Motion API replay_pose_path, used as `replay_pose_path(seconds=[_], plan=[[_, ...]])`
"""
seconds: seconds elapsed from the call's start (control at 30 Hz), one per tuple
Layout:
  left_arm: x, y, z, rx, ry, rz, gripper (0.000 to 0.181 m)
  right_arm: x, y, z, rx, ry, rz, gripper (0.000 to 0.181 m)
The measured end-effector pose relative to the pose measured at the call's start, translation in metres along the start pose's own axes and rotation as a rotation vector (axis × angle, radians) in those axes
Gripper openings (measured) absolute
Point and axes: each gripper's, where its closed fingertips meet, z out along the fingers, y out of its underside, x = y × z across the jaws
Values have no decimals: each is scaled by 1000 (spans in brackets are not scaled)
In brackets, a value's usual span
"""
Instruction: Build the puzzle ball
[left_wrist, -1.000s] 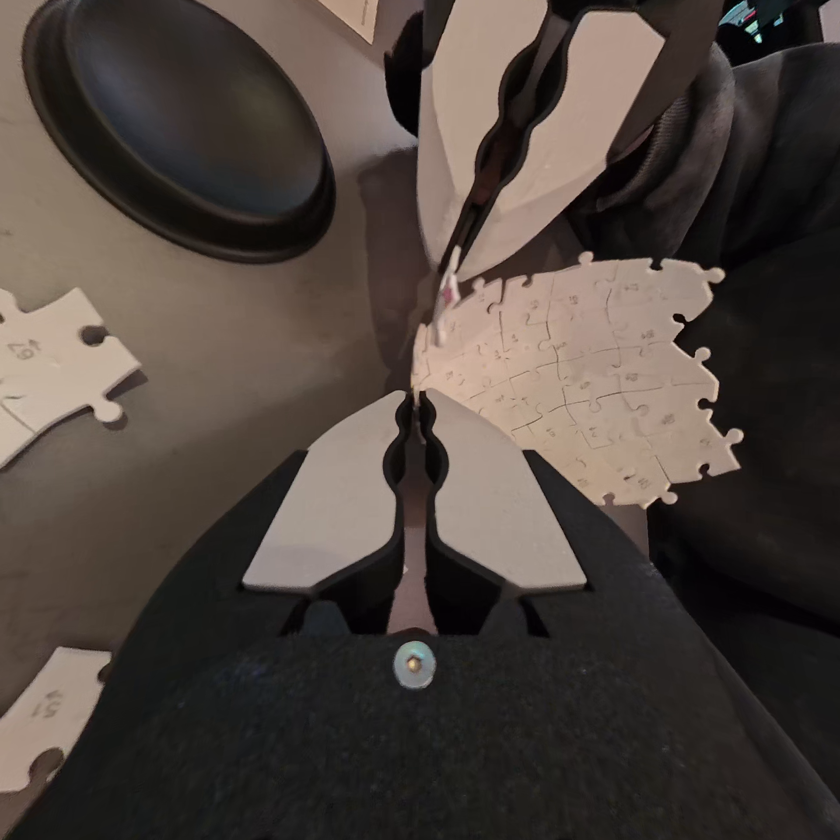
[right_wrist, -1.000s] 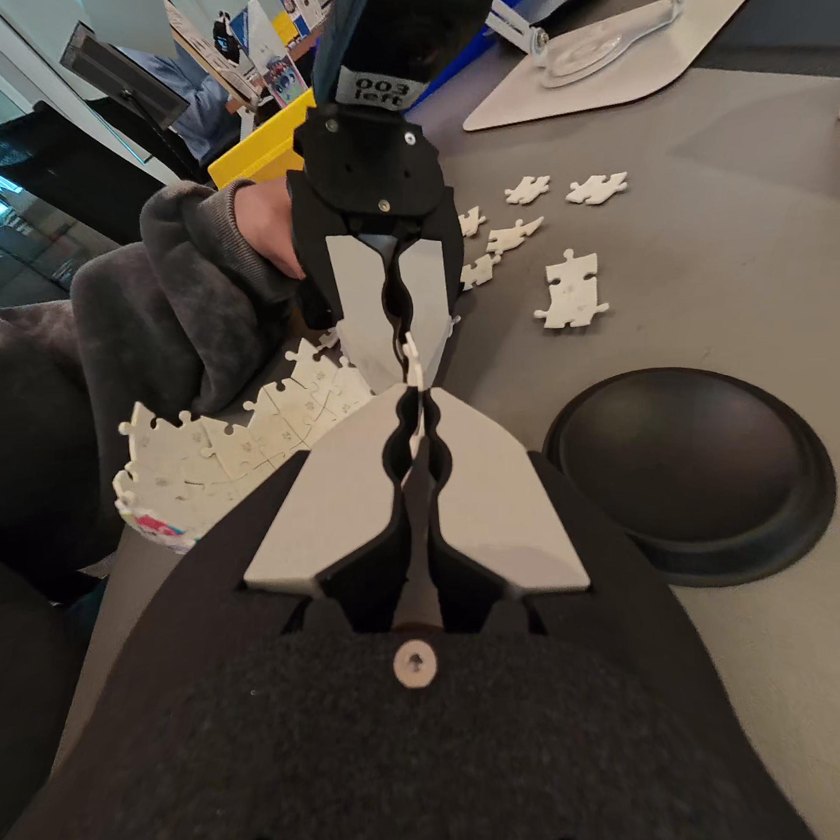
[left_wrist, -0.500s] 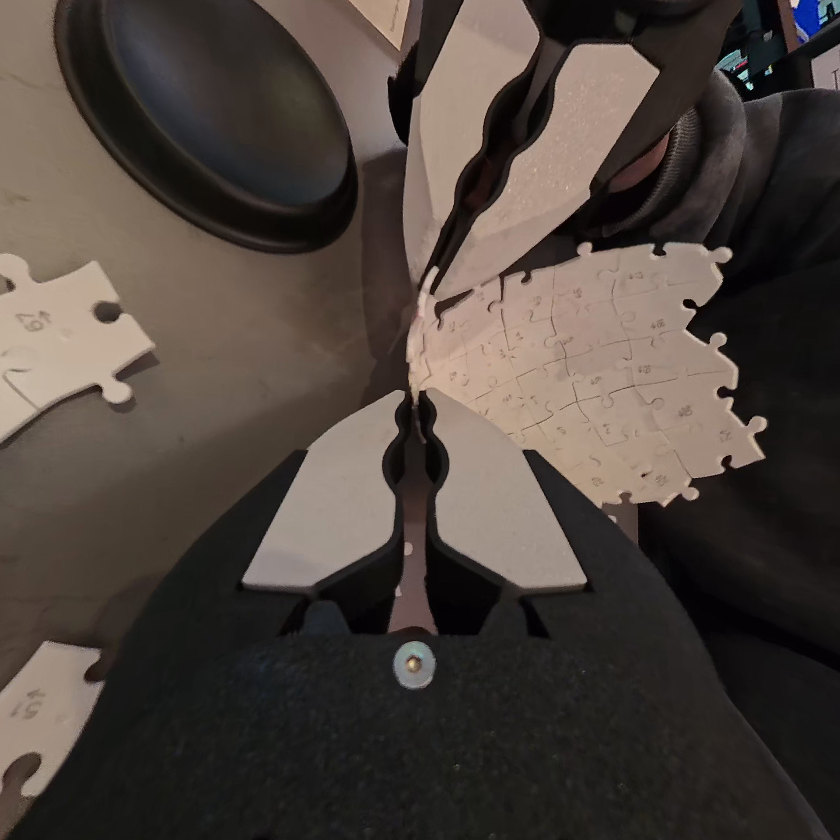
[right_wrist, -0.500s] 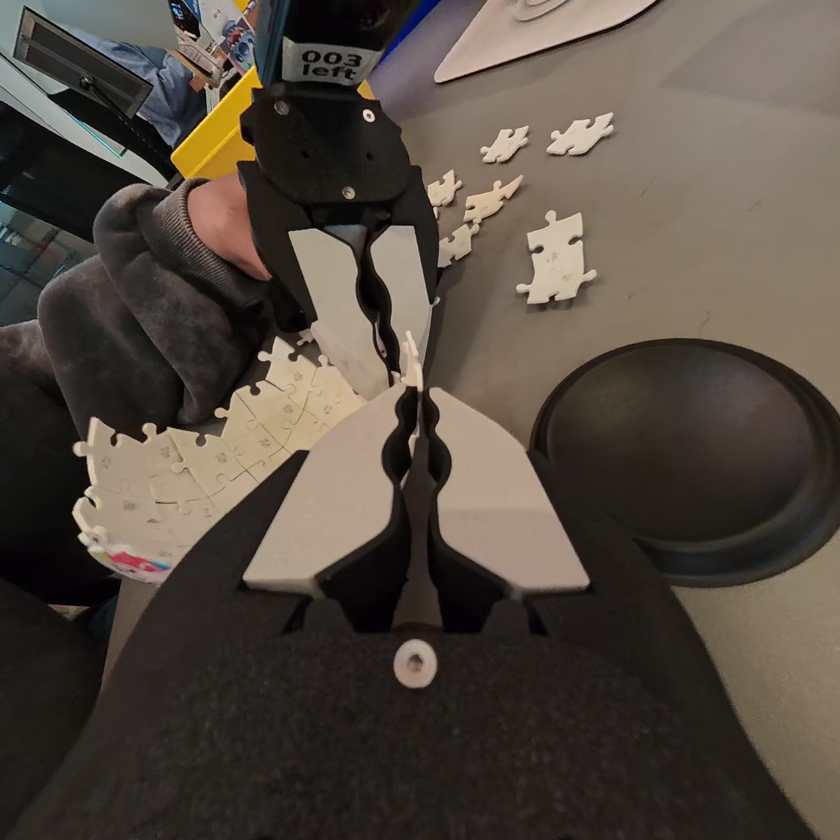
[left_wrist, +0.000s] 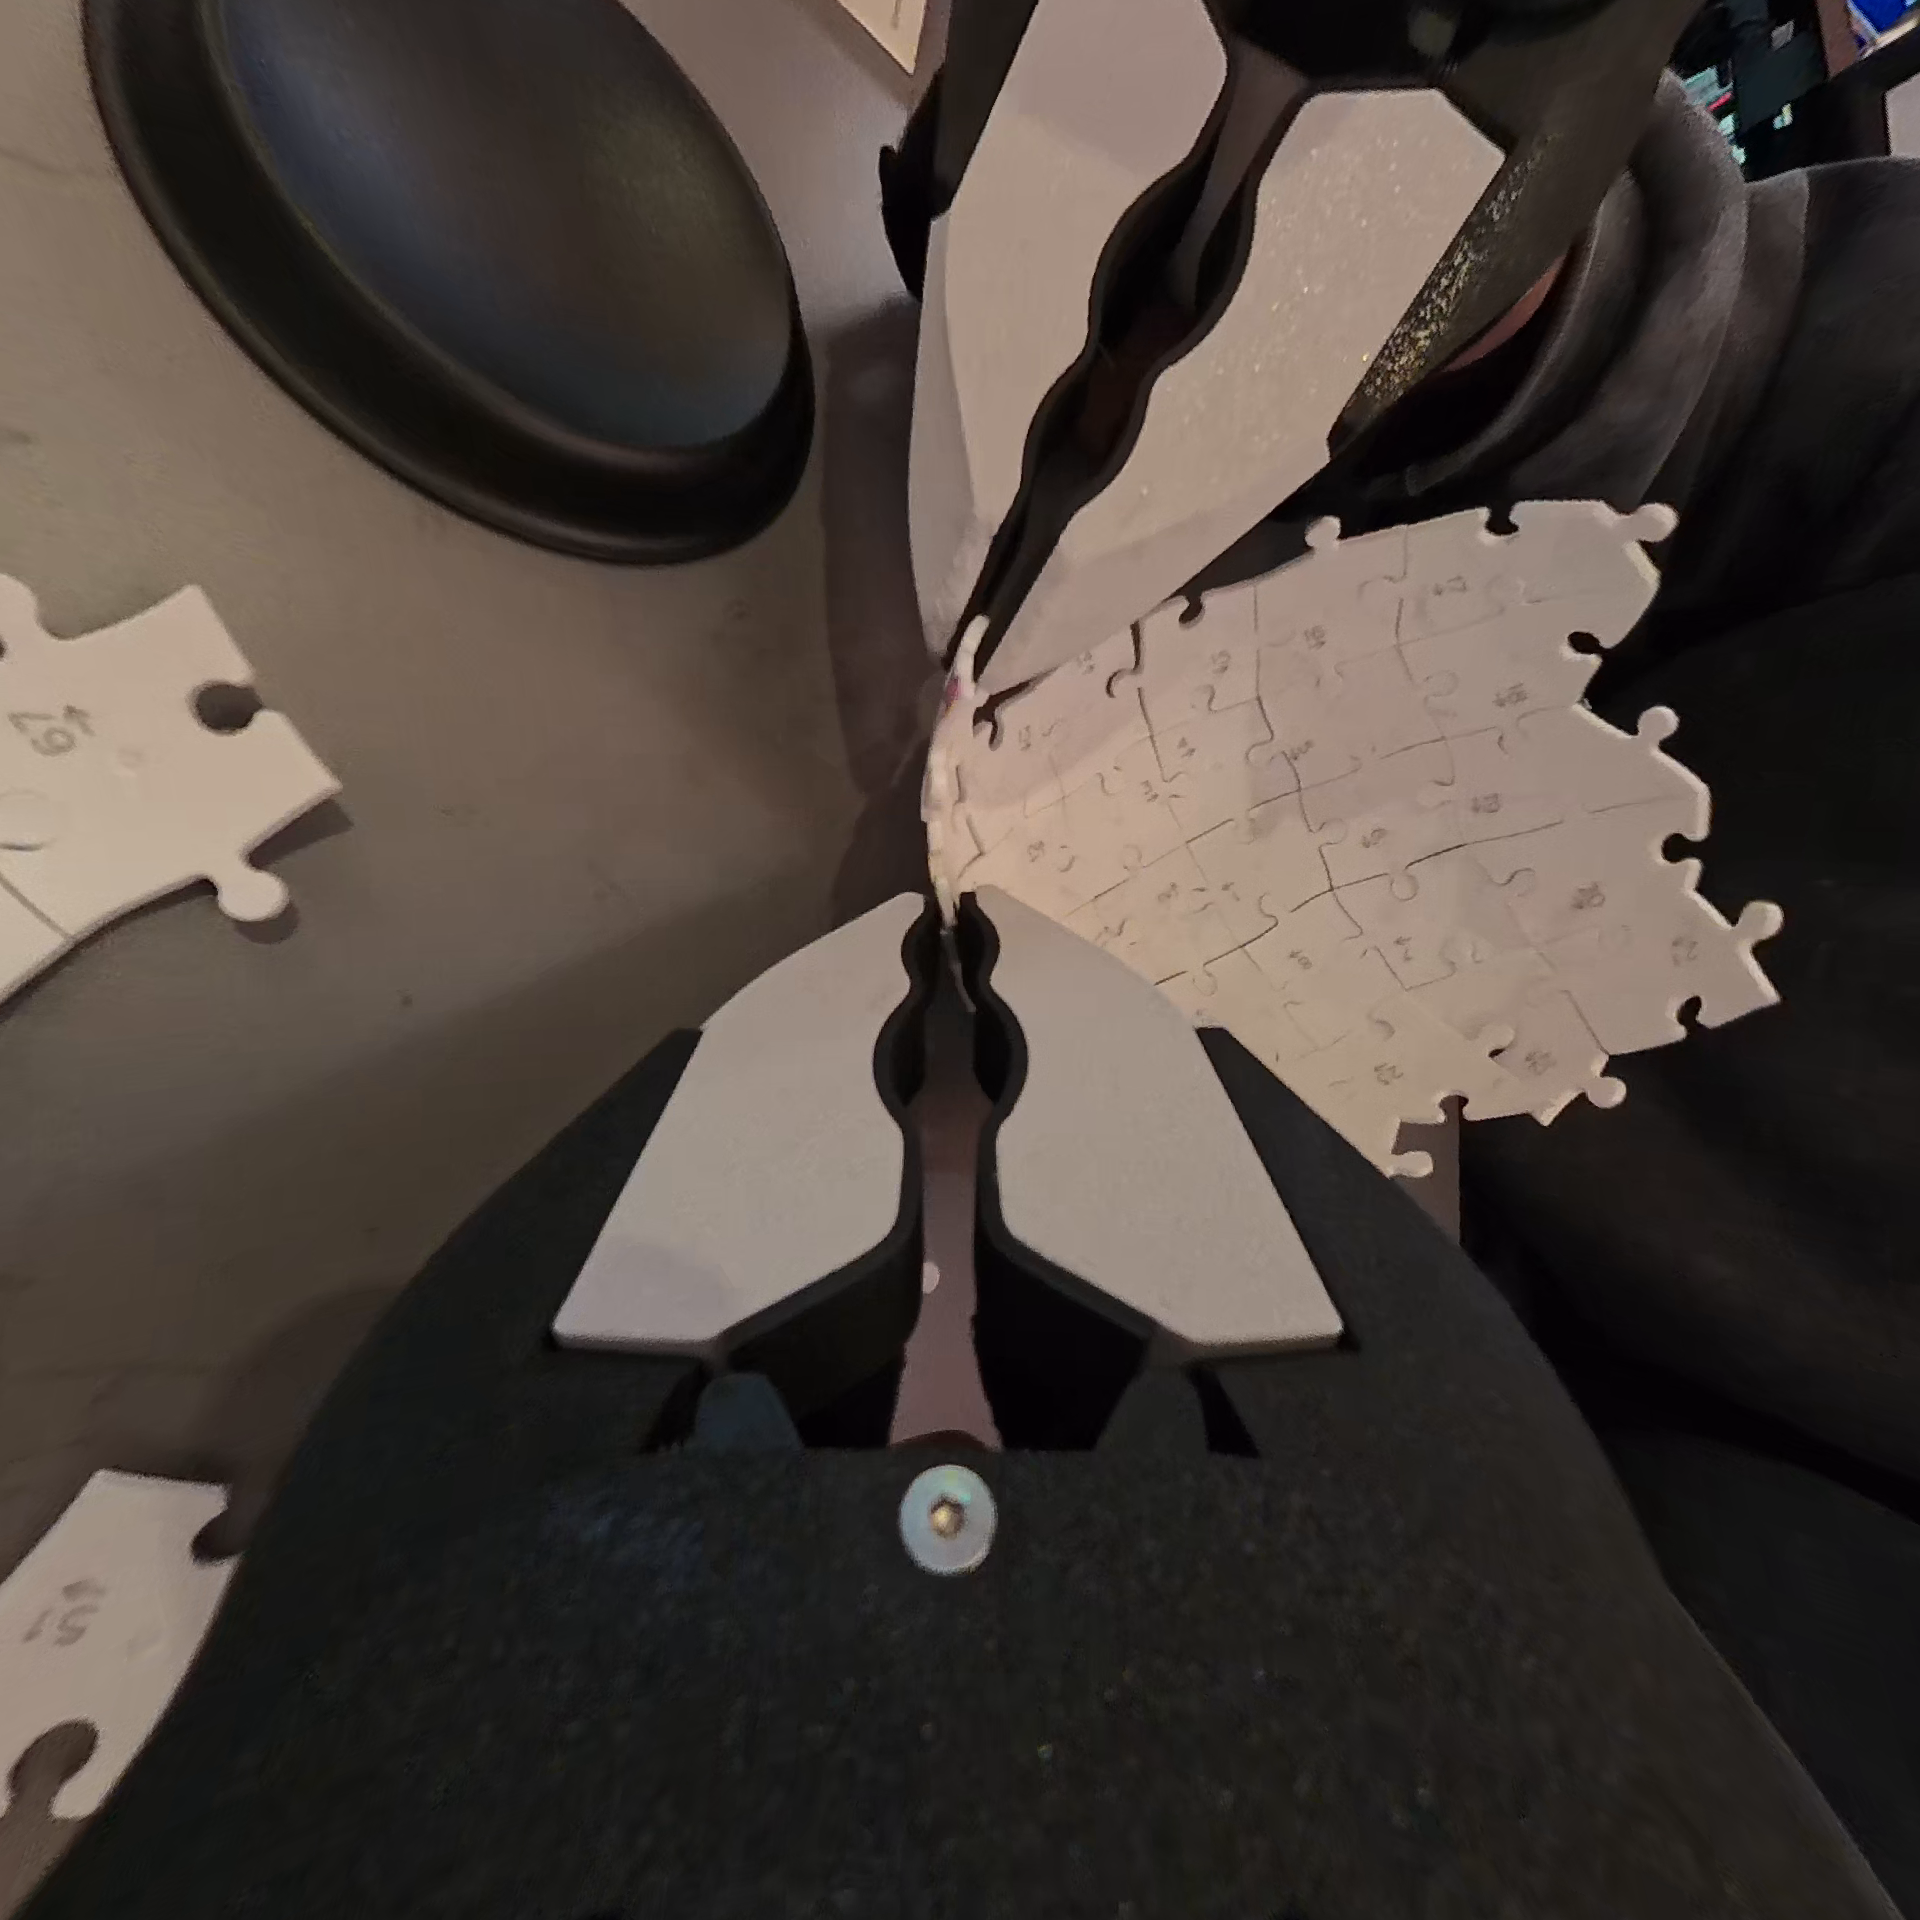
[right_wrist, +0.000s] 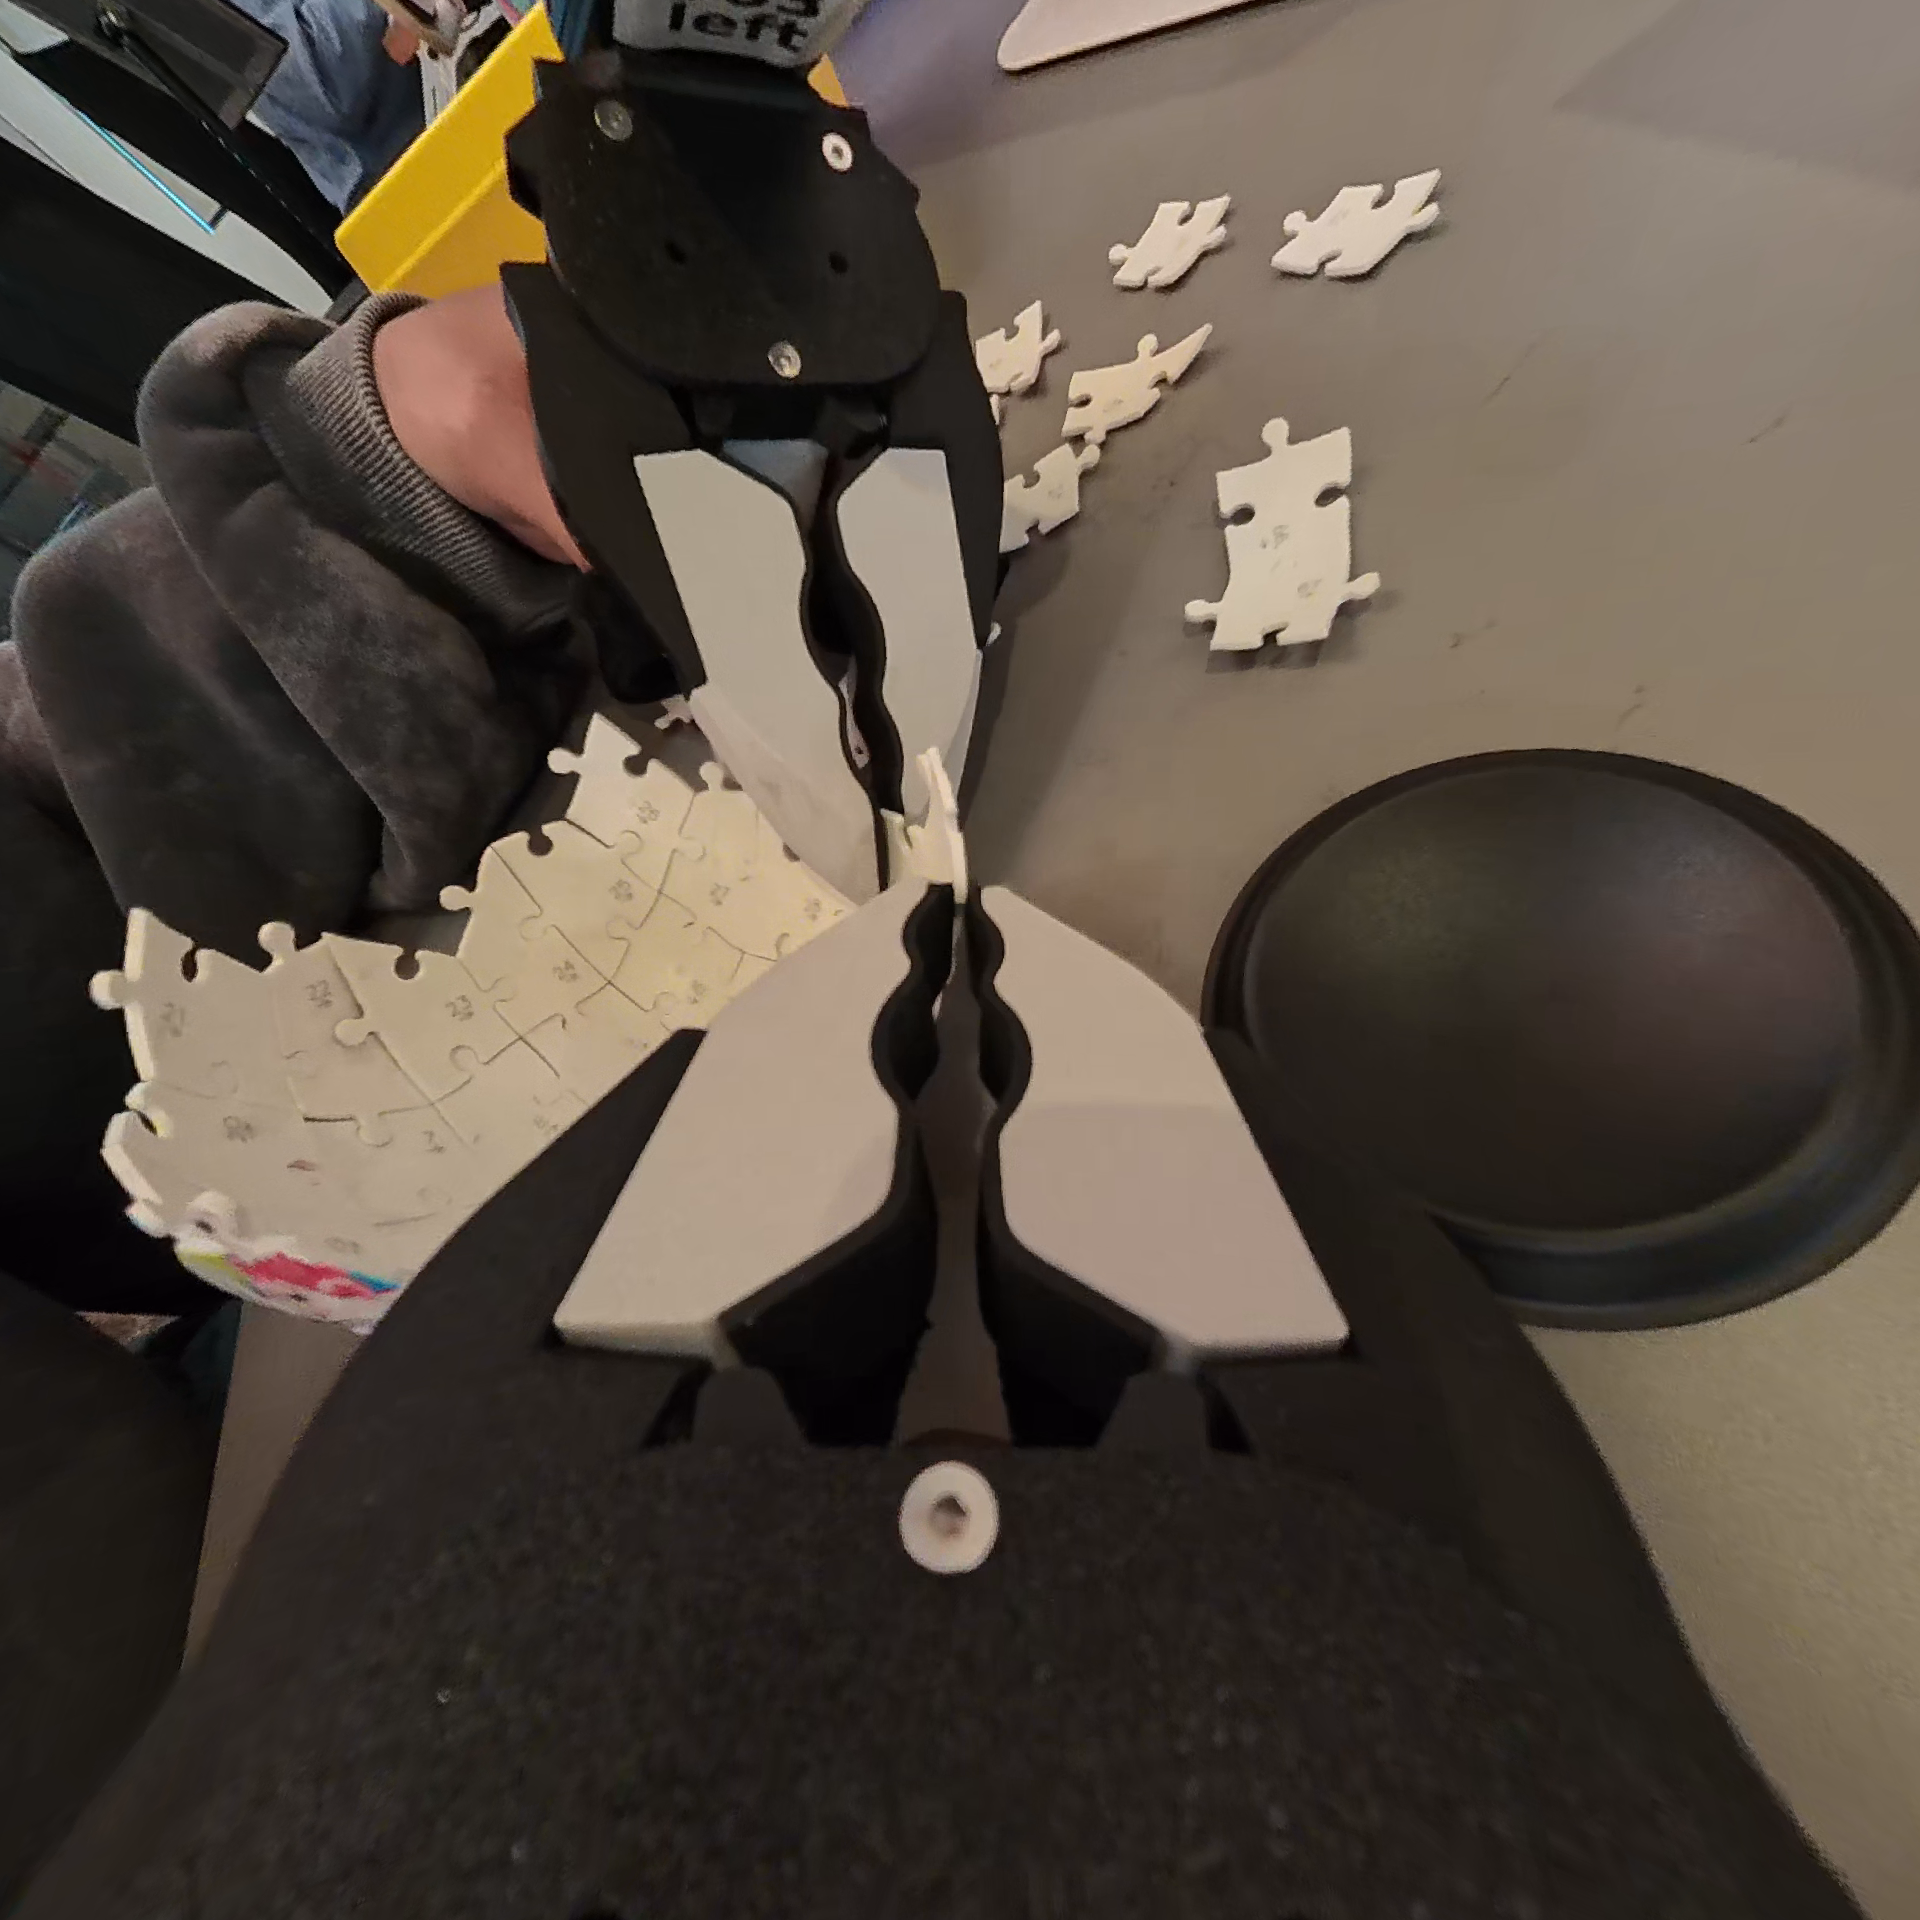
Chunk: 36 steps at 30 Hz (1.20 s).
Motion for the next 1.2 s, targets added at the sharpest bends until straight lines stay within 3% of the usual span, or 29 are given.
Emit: replay_pose_path(seconds=[0.43, 0.8, 1.2], plan=[[2, -1, 1, -3, 0, 35, 3, 1, 2, -2, -39, -19, -70, 2], [3, 0, 1, -11, -1, 55, 3, 5, 5, -1, -77, 64, -189, 4], [7, -4, 0, -4, -17, 70, 2, -11, 4, -5, -58, -33, -237, 12]])
